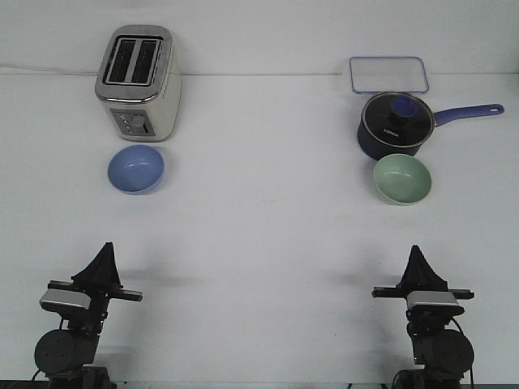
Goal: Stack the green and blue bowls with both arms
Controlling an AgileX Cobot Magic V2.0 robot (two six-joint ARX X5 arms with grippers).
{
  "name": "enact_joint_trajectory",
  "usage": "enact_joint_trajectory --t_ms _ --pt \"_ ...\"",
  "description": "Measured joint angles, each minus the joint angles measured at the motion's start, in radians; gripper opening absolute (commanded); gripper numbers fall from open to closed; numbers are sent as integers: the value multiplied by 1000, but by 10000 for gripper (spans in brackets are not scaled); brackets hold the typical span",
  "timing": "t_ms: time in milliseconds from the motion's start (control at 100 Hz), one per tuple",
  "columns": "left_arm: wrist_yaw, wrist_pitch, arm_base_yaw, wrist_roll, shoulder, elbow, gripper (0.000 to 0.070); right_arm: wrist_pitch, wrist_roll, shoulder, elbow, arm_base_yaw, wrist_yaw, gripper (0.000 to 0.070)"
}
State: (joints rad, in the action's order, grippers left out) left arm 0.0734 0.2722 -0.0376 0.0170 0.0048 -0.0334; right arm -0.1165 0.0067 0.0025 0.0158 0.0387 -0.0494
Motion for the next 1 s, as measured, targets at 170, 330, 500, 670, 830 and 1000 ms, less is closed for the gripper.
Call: enact_joint_trajectory --t_ms 170,330,500,670,830,1000 --pt "0 0 0 0 0 0 12 0 0 0 0 0 0 8" --pt "0 0 0 0 0 0 12 -2 0 0 0 0 0 8" --pt "0 0 0 0 0 0 12 -45 0 0 0 0 -1 8" --pt "0 0 0 0 0 0 12 -11 0 0 35 0 -20 6" --pt "0 0 0 0 0 0 12 94 0 1 146 0 -60 6" --pt "0 0 0 0 0 0 12 225 0 69 274 0 -60 6"
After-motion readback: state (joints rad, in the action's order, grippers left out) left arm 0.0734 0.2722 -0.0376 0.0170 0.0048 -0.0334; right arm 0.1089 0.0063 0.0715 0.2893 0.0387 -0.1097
